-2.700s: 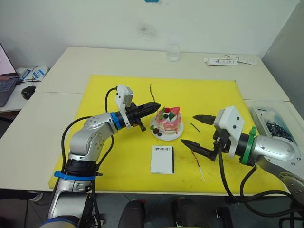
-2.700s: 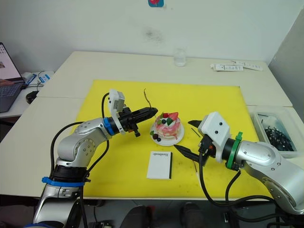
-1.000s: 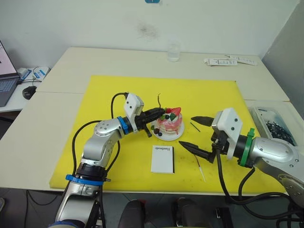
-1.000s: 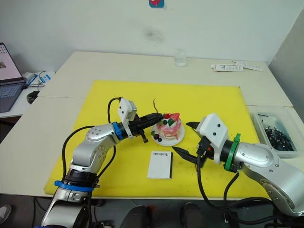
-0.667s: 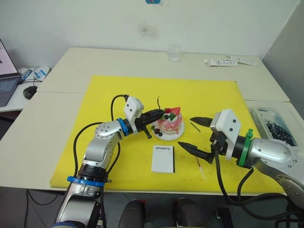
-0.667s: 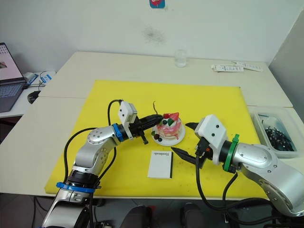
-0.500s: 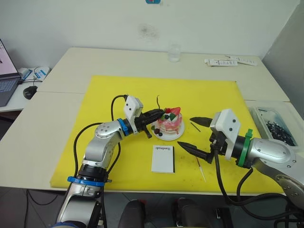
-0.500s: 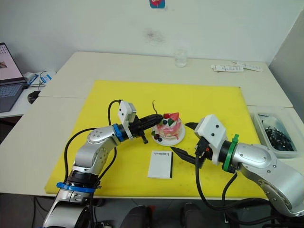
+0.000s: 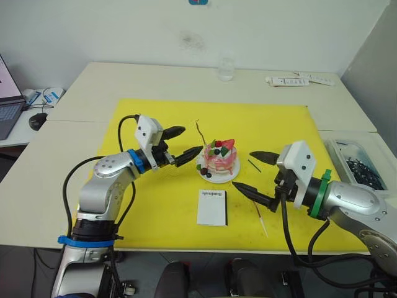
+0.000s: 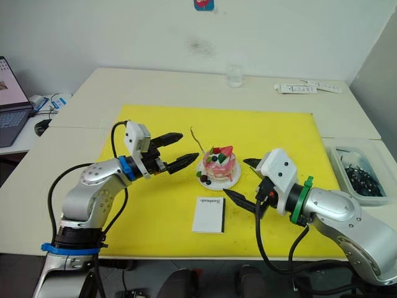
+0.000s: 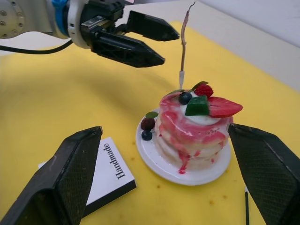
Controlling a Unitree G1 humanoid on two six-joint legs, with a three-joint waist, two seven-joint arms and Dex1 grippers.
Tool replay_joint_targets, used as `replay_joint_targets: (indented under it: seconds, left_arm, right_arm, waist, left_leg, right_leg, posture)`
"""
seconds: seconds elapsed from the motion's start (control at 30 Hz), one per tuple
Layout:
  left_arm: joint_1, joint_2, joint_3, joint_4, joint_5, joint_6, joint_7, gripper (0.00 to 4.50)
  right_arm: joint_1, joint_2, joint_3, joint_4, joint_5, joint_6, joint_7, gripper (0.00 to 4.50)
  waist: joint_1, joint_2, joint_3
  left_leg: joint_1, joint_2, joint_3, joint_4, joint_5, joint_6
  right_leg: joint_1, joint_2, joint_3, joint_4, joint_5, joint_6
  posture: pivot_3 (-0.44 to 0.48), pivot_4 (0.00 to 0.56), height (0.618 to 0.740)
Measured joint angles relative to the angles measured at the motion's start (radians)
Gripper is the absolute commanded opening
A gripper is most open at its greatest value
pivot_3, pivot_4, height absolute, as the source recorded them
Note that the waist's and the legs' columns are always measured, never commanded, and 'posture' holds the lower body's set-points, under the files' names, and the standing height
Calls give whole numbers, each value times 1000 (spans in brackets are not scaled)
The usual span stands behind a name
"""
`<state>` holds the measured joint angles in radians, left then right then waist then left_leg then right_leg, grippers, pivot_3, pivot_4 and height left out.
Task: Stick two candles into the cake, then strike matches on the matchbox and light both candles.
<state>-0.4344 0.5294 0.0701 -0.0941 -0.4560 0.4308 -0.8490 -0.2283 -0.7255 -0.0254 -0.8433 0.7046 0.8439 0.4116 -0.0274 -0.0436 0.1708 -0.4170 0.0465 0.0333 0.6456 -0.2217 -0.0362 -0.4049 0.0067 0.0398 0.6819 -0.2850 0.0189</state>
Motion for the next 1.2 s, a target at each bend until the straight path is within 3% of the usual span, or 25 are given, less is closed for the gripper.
replay_joint_targets:
  seconds: [0.2,0.3,0.43,0.63,1.0,1.1,1.2]
  left_arm:
    - [138,216,35,-178,-133,175,-146,4491]
    - [200,257,25,-263,-185,221,-204,4491]
    - [281,259,-47,-418,-254,253,-254,4491]
    - [286,250,-117,-451,-247,234,-265,4491]
    - [279,238,-157,-450,-243,209,-275,4491]
    - [284,233,-165,-450,-242,208,-272,4500]
    - [283,233,-167,-450,-242,208,-270,4500]
  right_arm:
    - [138,-18,-101,-43,-26,-25,-7,4500]
    - [252,-26,-113,-65,-74,-46,-6,4500]
    - [460,-30,-83,-93,-208,-106,-21,4500]
    - [617,34,-52,-95,-315,-139,-70,4500]
    - [618,141,82,-97,-374,-76,-149,4500]
    - [609,157,102,-97,-378,-42,-165,3888]
    - [609,160,110,-97,-382,-21,-174,2878]
  waist:
    - [-1,0,0]
    - [2,0,0]
    - [2,1,0]
    - [1,1,-1]
    - [-1,2,-1]
    - [0,2,-1]
    - [0,2,-1]
  left_leg:
    - [0,1,0,-2,0,0]
    - [0,1,0,-1,0,0]
    - [1,-1,1,0,0,0]
    - [3,0,1,1,2,3]
    - [2,0,1,0,2,3]
    - [2,0,0,0,2,3]
    - [2,0,0,0,2,3]
  right_leg:
    - [0,-1,-1,-1,0,0]
    - [0,-4,-1,-1,0,0]
    - [1,-6,0,0,0,0]
    - [1,-4,1,0,5,-4]
    - [0,-3,1,-1,5,-6]
    - [0,-3,1,-1,5,-6]
    - [0,-3,1,-1,5,-6]
  posture:
    - [0,150,740]
    - [0,150,740]
    - [0,150,740]
    - [0,150,740]
    - [0,150,740]
    - [0,150,740]
    - [0,150,740]
